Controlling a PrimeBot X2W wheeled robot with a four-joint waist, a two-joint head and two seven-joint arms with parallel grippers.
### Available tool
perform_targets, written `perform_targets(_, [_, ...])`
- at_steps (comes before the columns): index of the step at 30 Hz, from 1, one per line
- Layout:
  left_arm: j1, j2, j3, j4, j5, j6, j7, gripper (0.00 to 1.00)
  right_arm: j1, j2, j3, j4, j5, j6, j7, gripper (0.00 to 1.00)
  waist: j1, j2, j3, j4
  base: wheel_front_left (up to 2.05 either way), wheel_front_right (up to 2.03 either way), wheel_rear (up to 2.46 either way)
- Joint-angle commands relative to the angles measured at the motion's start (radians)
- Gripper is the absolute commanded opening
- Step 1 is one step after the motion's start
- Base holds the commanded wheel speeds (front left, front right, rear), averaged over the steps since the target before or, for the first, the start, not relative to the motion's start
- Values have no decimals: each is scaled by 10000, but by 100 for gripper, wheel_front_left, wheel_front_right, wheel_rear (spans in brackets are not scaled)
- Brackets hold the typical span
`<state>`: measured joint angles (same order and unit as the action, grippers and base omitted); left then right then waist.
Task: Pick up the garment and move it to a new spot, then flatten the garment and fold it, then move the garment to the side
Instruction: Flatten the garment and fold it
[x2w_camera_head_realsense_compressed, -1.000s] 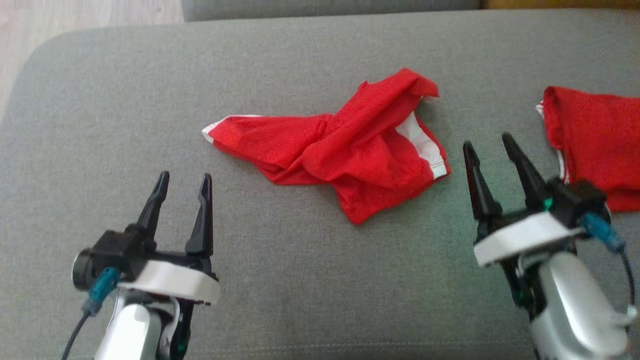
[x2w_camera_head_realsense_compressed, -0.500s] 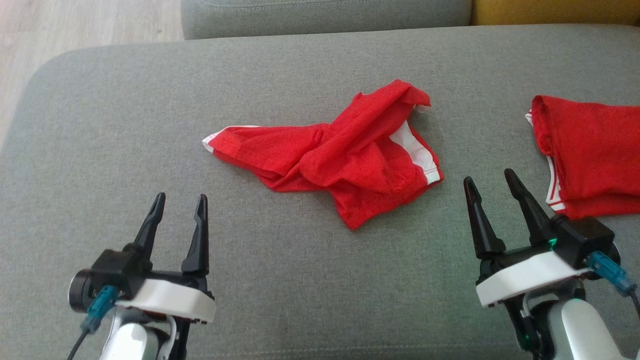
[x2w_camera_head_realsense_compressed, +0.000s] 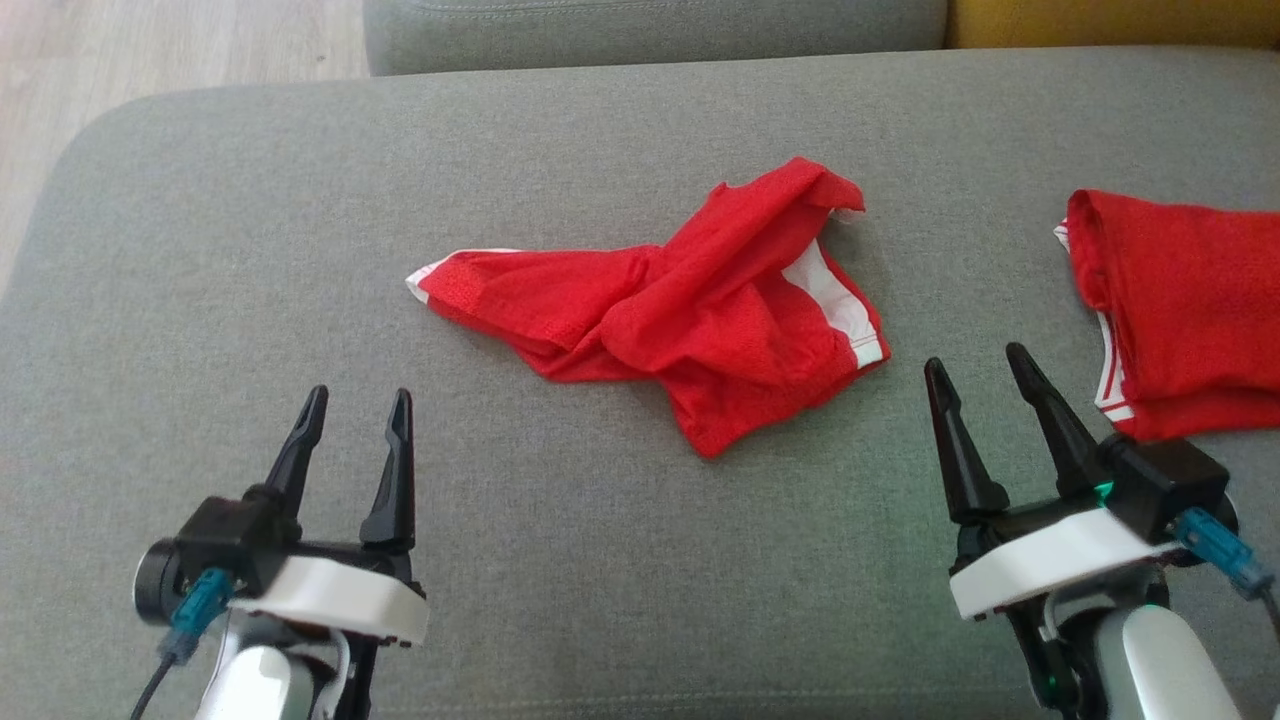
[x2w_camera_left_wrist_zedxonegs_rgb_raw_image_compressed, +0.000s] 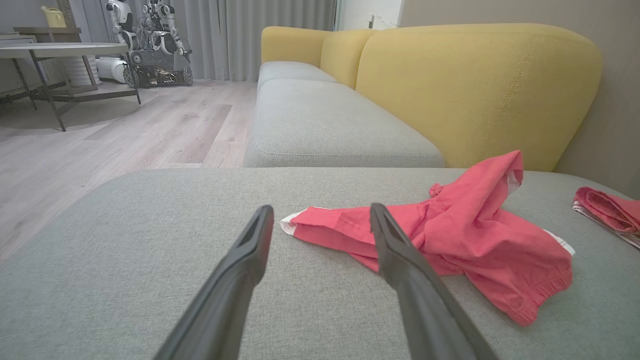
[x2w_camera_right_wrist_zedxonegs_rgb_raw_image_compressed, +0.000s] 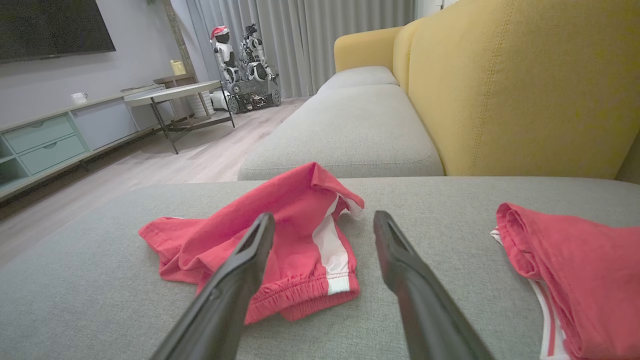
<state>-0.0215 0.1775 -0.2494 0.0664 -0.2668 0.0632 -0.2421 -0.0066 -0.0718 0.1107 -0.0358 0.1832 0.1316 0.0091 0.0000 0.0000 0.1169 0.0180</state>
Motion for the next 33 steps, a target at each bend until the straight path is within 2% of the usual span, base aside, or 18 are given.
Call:
perform_targets(1, [-252,186,305,-368,-22,78,-8,100,-201,46,167,-383,-8,-9,17,100,0,0,-2,5,0,0,0])
perform_targets(20, [-350,245,117,-478,-50,151,16,100,-234,89,148,-263,77,-9,37,100,0,0,152,46,0,0,0])
perform_targets(24, [-761,134,-350,-488,72,-111,135,100,-321,86,120,-316,72,-9,45,100,0,0,363,30,0,0,0])
perform_targets(30, [-1727,-481,-1851,-29,297,-1042,459,100,-553,72,180,-363,79,-9,24,100,0,0,832,-237,0,0,0])
perform_targets(33, [-2127,-792,-2433,517,176,-1334,701,100,-720,76,247,-376,86,-9,-19,100,0,0,1122,-502,0,0,0])
